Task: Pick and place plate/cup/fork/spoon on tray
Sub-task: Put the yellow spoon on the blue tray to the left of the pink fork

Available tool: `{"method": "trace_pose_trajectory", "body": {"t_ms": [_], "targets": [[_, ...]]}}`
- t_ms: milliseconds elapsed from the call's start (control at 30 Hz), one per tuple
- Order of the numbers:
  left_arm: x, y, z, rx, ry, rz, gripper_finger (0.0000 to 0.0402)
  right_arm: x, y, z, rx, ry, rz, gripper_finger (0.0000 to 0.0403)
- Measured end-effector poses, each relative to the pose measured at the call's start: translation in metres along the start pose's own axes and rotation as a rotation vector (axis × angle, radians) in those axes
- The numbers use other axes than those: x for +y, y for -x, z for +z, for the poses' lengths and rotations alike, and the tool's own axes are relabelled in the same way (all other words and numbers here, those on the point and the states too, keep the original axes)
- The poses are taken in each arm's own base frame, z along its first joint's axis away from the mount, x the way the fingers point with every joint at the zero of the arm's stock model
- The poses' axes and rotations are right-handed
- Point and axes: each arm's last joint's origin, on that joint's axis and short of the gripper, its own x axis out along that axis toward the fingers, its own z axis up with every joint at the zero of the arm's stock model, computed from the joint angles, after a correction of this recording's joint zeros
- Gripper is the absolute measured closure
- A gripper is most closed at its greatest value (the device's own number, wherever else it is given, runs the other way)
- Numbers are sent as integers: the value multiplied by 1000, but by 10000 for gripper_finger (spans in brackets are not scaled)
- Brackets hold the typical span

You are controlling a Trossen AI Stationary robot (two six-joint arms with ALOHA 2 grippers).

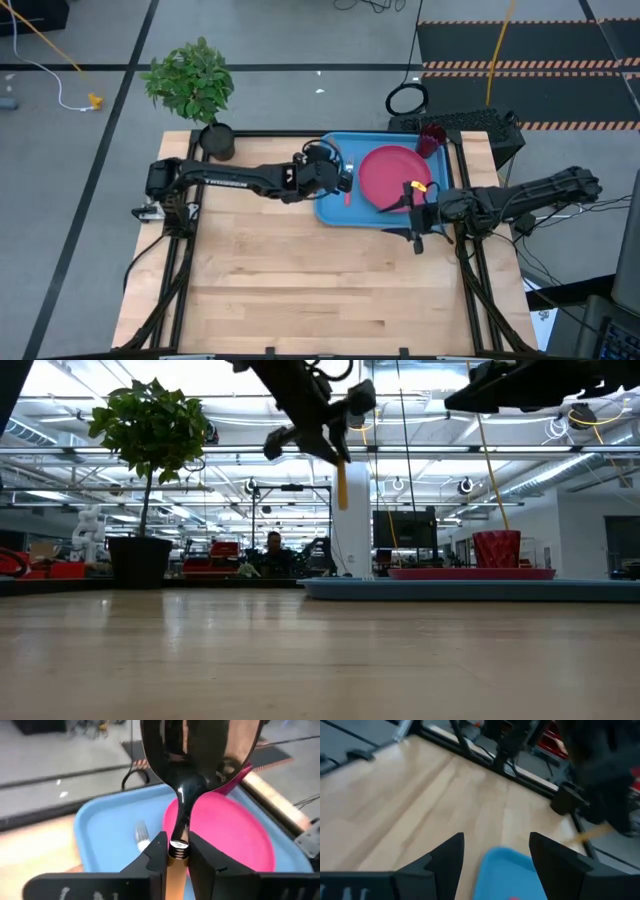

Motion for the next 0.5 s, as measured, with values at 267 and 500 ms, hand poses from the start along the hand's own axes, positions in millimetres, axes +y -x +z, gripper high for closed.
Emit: {"method": "trace_pose_trajectory", "body": {"t_ms": [267,500], "targets": [[13,-32,-10,95,72,30,350,3,-15,0,-25,18,67,187],[10,-60,-12,209,102,41,350,4,-37,-3,-21,18,57,187]]}}
